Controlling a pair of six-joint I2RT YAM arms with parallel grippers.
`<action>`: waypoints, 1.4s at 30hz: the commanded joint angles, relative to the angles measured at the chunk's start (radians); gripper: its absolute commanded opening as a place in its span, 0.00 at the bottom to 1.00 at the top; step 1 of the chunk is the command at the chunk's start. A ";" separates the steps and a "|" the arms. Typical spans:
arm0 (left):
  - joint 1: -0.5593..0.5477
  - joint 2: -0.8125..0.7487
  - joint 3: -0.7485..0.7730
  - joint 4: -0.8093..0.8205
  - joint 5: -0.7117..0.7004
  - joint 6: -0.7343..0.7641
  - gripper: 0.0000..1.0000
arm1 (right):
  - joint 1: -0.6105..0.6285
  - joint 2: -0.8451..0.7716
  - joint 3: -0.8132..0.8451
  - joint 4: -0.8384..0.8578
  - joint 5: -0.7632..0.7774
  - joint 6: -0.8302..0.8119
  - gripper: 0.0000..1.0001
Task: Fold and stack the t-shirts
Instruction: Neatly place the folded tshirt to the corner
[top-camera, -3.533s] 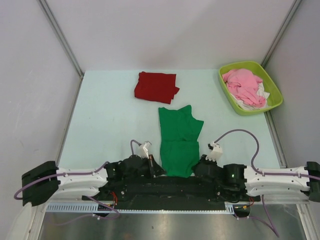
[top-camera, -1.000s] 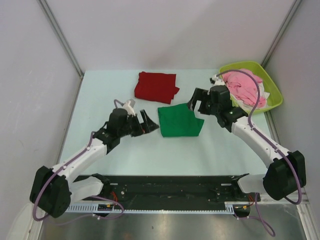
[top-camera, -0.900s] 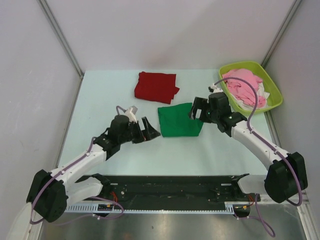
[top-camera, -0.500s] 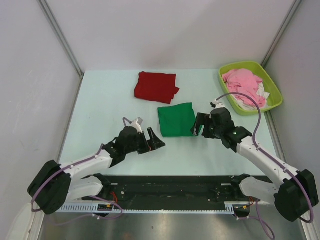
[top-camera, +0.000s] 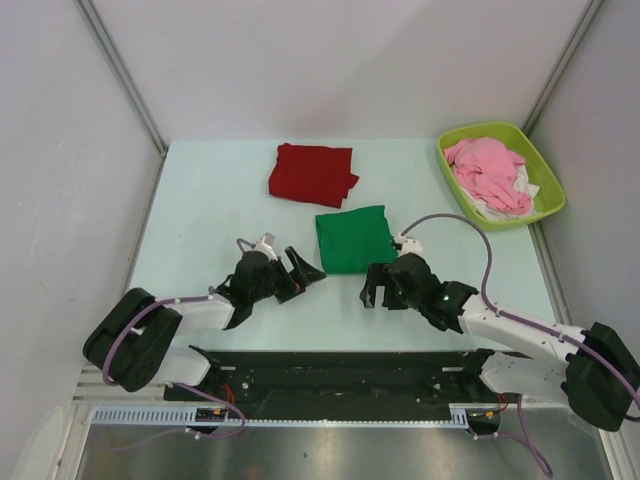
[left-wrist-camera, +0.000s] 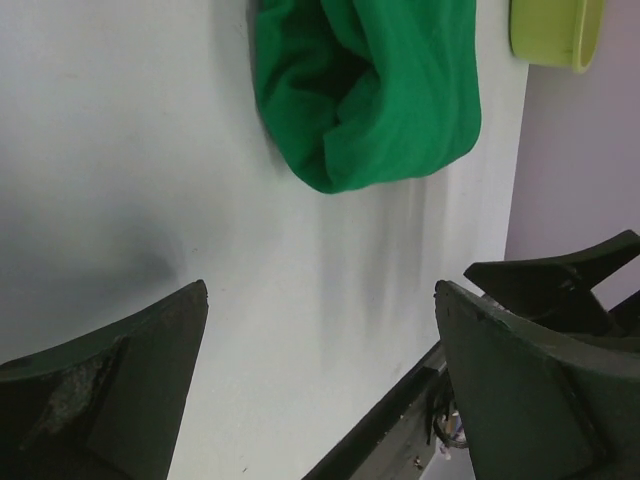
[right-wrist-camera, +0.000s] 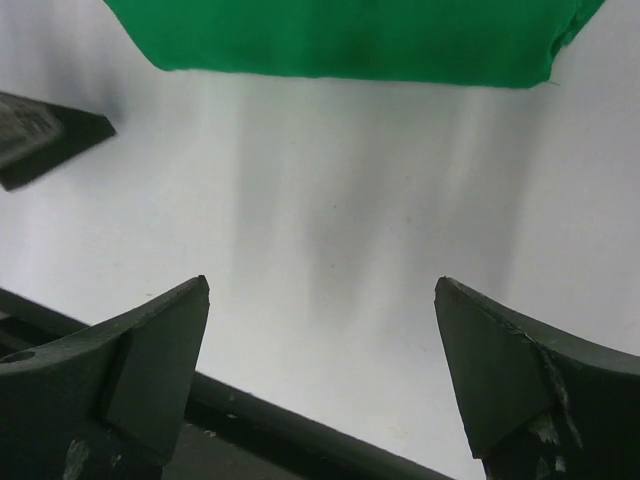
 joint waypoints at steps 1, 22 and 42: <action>0.068 0.032 0.032 0.080 0.192 0.000 1.00 | 0.103 0.079 0.127 -0.032 0.193 -0.177 1.00; 0.255 -0.031 0.095 -0.288 0.189 0.230 1.00 | 0.559 0.527 0.232 0.001 0.893 -1.175 1.00; 0.295 0.220 0.178 -0.087 0.318 0.182 1.00 | 0.237 0.645 0.079 0.605 0.557 -1.569 0.95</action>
